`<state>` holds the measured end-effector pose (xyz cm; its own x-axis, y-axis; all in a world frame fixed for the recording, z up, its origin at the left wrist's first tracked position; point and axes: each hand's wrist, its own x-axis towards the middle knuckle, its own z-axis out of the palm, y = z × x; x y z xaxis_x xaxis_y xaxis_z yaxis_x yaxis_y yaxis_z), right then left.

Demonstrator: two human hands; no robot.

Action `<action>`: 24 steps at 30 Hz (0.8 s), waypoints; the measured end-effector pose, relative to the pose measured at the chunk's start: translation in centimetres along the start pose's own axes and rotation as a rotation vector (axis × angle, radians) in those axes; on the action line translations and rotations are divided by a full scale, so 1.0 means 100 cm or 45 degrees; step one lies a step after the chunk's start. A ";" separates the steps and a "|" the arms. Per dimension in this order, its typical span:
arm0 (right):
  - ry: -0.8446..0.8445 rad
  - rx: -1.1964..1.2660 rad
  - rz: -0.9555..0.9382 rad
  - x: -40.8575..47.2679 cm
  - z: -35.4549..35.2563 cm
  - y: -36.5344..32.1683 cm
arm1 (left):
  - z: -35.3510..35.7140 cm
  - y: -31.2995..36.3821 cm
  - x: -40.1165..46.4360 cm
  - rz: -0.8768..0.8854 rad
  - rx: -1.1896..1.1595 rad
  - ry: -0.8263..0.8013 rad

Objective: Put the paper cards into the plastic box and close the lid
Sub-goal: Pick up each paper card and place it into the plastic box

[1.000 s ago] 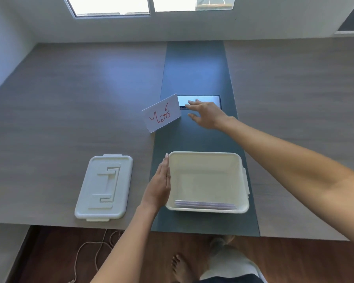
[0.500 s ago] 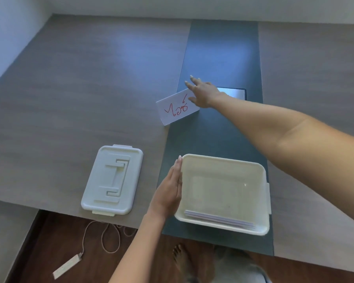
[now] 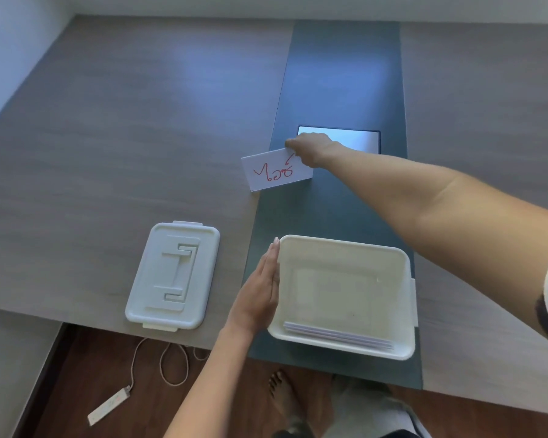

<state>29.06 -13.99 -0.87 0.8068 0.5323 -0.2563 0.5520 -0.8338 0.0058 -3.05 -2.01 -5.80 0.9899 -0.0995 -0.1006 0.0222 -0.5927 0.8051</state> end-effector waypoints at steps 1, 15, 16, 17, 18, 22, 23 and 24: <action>0.003 0.042 0.006 -0.002 0.001 0.000 | 0.000 -0.002 -0.001 -0.004 0.003 0.004; 0.198 0.445 0.152 -0.125 -0.039 0.034 | 0.000 -0.011 0.000 -0.052 -0.034 0.065; 0.227 0.454 0.150 -0.138 -0.041 0.034 | -0.001 -0.011 0.000 -0.049 -0.036 0.069; 0.253 0.465 0.145 -0.152 -0.043 0.032 | -0.001 -0.011 -0.001 -0.041 -0.033 0.075; 0.271 0.481 0.132 -0.165 -0.043 0.029 | -0.001 -0.012 -0.001 -0.034 -0.030 0.076; 0.328 0.508 0.093 -0.219 -0.047 0.016 | -0.002 -0.013 -0.001 -0.013 -0.034 0.068; 0.343 0.514 0.093 -0.232 -0.049 0.013 | -0.003 -0.012 -0.001 -0.009 -0.036 0.068; 0.362 0.525 0.088 -0.244 -0.049 0.009 | -0.003 -0.012 -0.001 -0.012 -0.041 0.068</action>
<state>10.87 -26.99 10.15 0.8955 0.4450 0.0048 0.4127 -0.8263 -0.3832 -3.12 -1.10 -6.58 0.9957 -0.0509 -0.0774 0.0350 -0.5673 0.8228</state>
